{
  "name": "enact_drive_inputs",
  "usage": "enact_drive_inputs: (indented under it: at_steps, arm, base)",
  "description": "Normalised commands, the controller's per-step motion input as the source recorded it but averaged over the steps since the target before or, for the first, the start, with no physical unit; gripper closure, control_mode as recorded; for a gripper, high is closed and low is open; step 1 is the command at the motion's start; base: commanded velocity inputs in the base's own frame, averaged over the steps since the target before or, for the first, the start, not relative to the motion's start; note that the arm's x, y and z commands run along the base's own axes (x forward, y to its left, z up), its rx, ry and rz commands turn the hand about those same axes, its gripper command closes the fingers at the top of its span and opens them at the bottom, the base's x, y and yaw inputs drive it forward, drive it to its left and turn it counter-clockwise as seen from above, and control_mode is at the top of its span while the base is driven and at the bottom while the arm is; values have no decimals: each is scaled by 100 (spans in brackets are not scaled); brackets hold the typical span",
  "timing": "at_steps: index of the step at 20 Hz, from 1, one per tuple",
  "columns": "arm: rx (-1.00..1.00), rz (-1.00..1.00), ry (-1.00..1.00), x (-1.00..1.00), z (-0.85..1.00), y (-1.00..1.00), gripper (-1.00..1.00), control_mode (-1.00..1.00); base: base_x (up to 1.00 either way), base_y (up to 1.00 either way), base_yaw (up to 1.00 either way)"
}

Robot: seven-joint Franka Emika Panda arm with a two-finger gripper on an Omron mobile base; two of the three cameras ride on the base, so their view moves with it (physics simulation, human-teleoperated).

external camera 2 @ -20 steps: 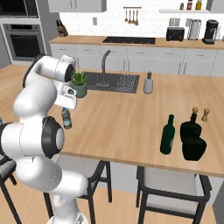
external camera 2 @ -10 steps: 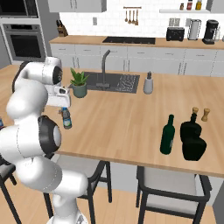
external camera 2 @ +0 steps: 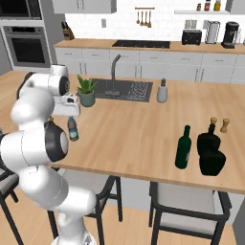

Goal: Move the plastic bottles in the middle to the plastics group, and the glass bottles in the middle to the glass group.

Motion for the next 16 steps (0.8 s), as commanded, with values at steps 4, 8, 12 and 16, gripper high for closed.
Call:
enact_drive_inputs:
  at_steps: [4, 8, 12, 16]
  arm:
    - [-6, 0, 0, 36, -18, 4, -100, -100]
    - [-2, 0, 0, 34, -27, 7, -100, -100]
    - [-1, 0, 0, 32, -24, 8, -100, -100]
    - [0, 0, 0, 33, -17, 10, -100, -100]
  base:
    - [0, 0, 0]
    - [0, 0, 0]
    - [0, 0, 0]
    - [0, 0, 0]
